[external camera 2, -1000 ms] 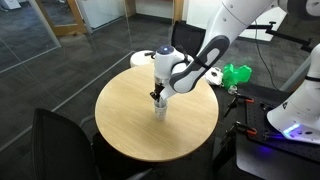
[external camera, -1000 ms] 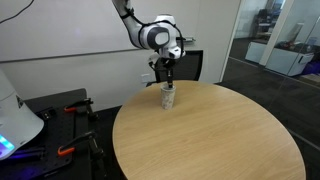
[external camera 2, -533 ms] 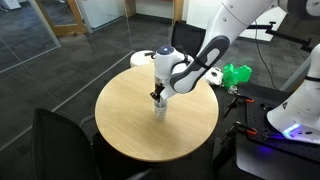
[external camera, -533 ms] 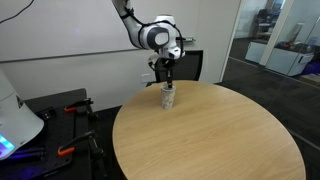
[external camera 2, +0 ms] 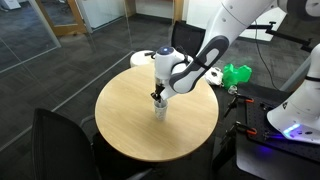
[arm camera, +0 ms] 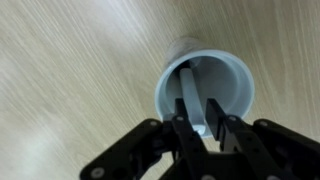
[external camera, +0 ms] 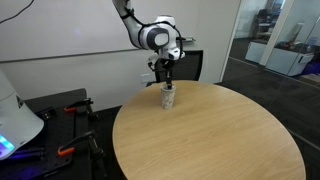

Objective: Remove the marker from the cup and put it on the table

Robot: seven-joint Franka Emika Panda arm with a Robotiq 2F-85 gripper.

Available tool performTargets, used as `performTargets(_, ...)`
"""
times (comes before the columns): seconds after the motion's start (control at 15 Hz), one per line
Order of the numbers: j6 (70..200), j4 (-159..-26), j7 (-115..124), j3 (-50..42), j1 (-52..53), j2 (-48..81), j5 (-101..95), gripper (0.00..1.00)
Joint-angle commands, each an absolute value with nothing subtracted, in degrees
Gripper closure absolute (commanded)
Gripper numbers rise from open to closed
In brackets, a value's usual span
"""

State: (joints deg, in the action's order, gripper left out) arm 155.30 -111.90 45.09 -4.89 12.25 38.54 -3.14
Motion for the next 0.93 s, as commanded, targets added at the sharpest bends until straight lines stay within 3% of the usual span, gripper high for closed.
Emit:
performTargets(0.0, 153.4, -111.5, 43.0, -4.9, 12.4, 38.3, -1.2, 0.71)
performTargets(0.87, 154.1, -110.0, 41.2, -4.4, 12.0, 39.6, -0.9, 0.7)
